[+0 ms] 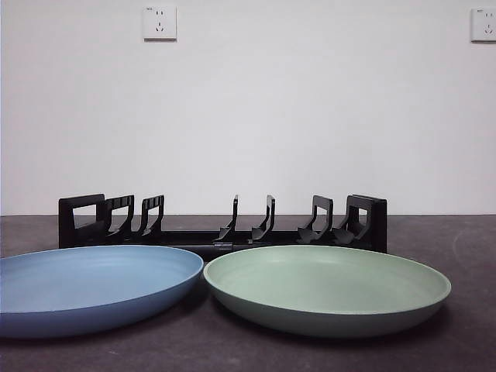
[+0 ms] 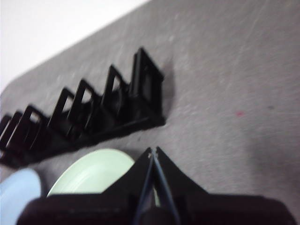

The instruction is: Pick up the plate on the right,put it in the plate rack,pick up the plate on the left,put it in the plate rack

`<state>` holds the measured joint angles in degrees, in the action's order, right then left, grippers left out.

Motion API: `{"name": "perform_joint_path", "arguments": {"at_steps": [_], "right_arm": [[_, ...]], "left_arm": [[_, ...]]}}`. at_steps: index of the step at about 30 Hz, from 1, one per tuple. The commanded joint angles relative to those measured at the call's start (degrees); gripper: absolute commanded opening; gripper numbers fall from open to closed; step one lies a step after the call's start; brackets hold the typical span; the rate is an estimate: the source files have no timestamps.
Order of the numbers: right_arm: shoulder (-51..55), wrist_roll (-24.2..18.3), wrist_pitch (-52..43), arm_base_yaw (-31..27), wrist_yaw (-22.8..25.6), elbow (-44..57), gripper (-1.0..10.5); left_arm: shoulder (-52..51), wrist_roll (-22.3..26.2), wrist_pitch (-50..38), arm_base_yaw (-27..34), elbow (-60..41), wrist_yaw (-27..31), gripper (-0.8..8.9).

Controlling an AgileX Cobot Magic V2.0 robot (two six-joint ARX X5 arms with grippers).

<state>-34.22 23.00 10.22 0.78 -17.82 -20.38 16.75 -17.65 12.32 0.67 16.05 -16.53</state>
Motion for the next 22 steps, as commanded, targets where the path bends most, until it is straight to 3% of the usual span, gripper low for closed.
{"name": "perform_joint_path", "arguments": {"at_steps": [1,4,6,10,12,13,15,22], "right_arm": [[-7.58,-3.52,0.76,0.09,-3.76,-3.45,-0.1],[-15.43,-6.27,3.8,0.09,-6.82,-7.56,-0.1],[-22.21,-8.63,7.56,0.09,-9.01,-11.08,-0.1],[-32.52,-13.11,13.84,1.6,-9.73,-16.2,0.0],[-35.89,-14.19,13.81,3.37,-9.68,-16.94,0.2],[-37.33,-14.6,13.77,4.42,-9.66,-17.09,0.9],[-40.11,-14.56,12.98,6.78,-8.76,-17.29,2.0],[-47.54,-11.91,6.56,11.69,-5.4,-17.29,1.8]], "left_arm": [[4.61,-0.15,-0.04,0.15,2.21,-2.25,-0.06],[10.45,-0.11,0.2,0.15,4.81,-6.99,-0.06],[16.63,-0.09,1.25,0.15,7.72,-14.47,-0.06],[27.34,2.27,5.05,-0.61,14.03,-22.49,-0.05],[31.01,3.61,5.33,-1.33,16.52,-22.75,0.02],[32.52,3.91,5.38,-1.86,17.77,-22.53,0.24],[35.21,3.89,5.35,-2.89,19.87,-21.7,2.16],[41.68,4.22,5.44,-6.97,24.81,-17.46,2.51]]}}
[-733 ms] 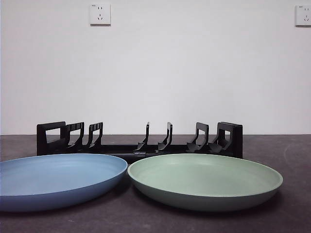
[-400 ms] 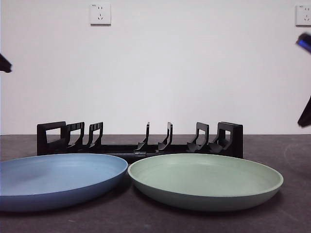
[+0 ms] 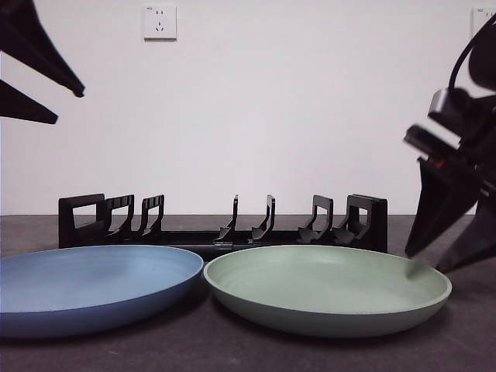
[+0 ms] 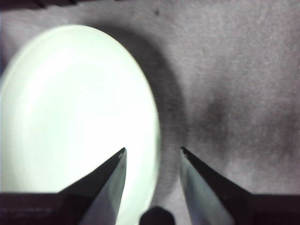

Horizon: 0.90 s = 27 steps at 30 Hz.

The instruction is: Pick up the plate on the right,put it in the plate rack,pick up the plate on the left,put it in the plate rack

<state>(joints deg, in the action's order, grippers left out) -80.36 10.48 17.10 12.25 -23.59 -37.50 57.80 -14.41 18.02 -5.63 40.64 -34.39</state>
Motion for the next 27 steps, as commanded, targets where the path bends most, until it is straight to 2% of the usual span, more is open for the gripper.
{"name": "perform_joint_path", "arguments": {"at_steps": [1,8,13,16,18,22,25,27], "right_arm": [[-2.43,0.61,-0.39,0.22,-0.07,-0.17,1.8],[-5.11,0.68,-1.09,0.22,-0.31,-0.17,-0.1],[-3.54,2.95,-1.16,0.2,-0.35,-0.2,-0.1],[-2.03,4.24,-0.66,0.22,-0.5,-0.57,-0.1],[-1.2,4.7,1.03,0.22,-0.52,-1.53,-0.1],[-0.94,4.48,6.73,0.26,-0.57,-5.14,-0.1],[-0.94,3.43,10.27,0.52,-2.05,-7.85,-0.1],[-0.94,3.39,10.86,0.96,-4.92,-9.16,-0.1]], "left_arm": [[0.96,1.09,-0.37,-1.29,0.24,1.4,2.51],[1.07,4.2,-0.37,-3.26,0.24,4.28,2.51],[1.07,9.2,-0.39,-4.74,0.26,3.96,2.5],[1.07,15.15,-0.17,-6.93,0.81,1.97,2.51],[1.07,20.13,0.39,-9.66,1.62,-0.44,2.51],[1.07,27.61,1.51,-17.77,3.1,0.15,2.51],[1.07,31.76,1.84,-25.9,3.45,4.52,2.51],[1.07,34.49,2.23,-32.09,3.45,10.01,2.51]]}}
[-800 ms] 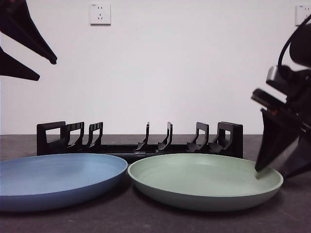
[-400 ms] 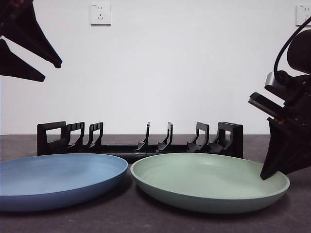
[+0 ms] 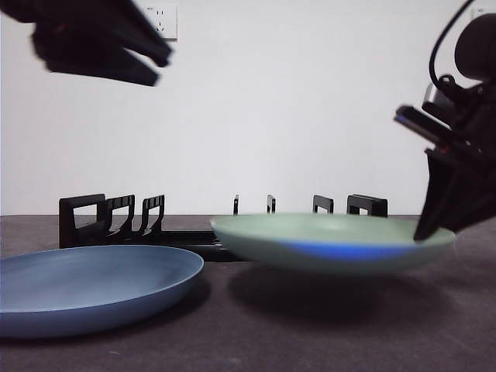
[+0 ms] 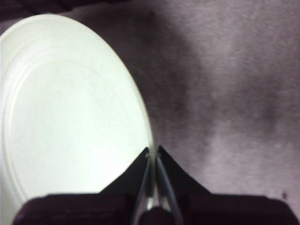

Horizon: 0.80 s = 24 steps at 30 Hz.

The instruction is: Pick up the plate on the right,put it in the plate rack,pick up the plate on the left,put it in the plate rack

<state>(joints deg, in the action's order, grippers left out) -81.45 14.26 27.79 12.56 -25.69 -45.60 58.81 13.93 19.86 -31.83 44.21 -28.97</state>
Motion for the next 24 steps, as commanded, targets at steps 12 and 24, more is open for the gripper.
{"name": "perform_joint_path", "arguments": {"at_steps": [12,24], "right_arm": [[0.15,-1.27,4.55,4.66,-4.39,-4.37,-0.1],[0.15,-1.27,5.29,7.17,-4.46,-4.37,-0.1]], "left_arm": [[5.62,15.58,1.62,-26.75,-0.11,24.87,2.49],[14.29,19.17,2.08,-27.39,-0.11,27.47,1.49]]}}
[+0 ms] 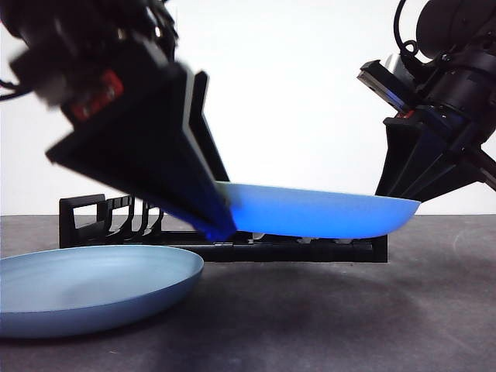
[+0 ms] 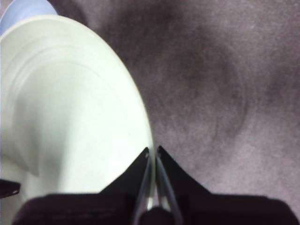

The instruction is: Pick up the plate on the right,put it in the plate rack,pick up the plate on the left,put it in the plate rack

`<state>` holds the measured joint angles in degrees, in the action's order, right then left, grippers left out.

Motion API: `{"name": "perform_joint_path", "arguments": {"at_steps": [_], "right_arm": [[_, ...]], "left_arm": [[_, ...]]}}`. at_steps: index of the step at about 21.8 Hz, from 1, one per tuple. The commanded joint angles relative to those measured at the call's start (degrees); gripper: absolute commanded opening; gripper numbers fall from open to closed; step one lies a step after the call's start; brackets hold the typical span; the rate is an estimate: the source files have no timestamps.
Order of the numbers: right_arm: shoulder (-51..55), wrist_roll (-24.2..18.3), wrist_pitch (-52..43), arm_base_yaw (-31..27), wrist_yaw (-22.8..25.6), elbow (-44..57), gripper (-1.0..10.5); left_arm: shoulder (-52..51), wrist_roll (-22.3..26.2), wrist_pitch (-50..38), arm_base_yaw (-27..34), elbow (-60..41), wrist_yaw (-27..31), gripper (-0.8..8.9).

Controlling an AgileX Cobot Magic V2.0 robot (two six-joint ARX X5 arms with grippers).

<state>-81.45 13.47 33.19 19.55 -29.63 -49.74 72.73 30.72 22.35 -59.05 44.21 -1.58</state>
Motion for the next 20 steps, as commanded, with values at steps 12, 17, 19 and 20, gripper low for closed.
{"name": "perform_joint_path", "arguments": {"at_steps": [12,17,19,20], "right_arm": [[1.88,-1.05,-0.57,-0.09,-0.24,-0.31,0.2],[8.68,-0.87,-6.1,-2.45,0.46,-0.33,1.9],[12.63,-0.66,-8.63,-3.08,3.91,-0.33,1.9],[14.43,-0.44,-9.64,-3.08,6.34,-0.33,1.9]], "left_arm": [[0.37,2.03,-0.76,-1.25,-0.11,-0.07,-0.09],[0.07,-5.49,-4.92,-3.23,1.29,-0.11,-0.09],[-0.87,-9.64,-7.63,-3.17,2.8,-0.09,-0.09],[-1.75,-11.56,-9.03,-3.1,3.63,-0.07,-0.09]]}}
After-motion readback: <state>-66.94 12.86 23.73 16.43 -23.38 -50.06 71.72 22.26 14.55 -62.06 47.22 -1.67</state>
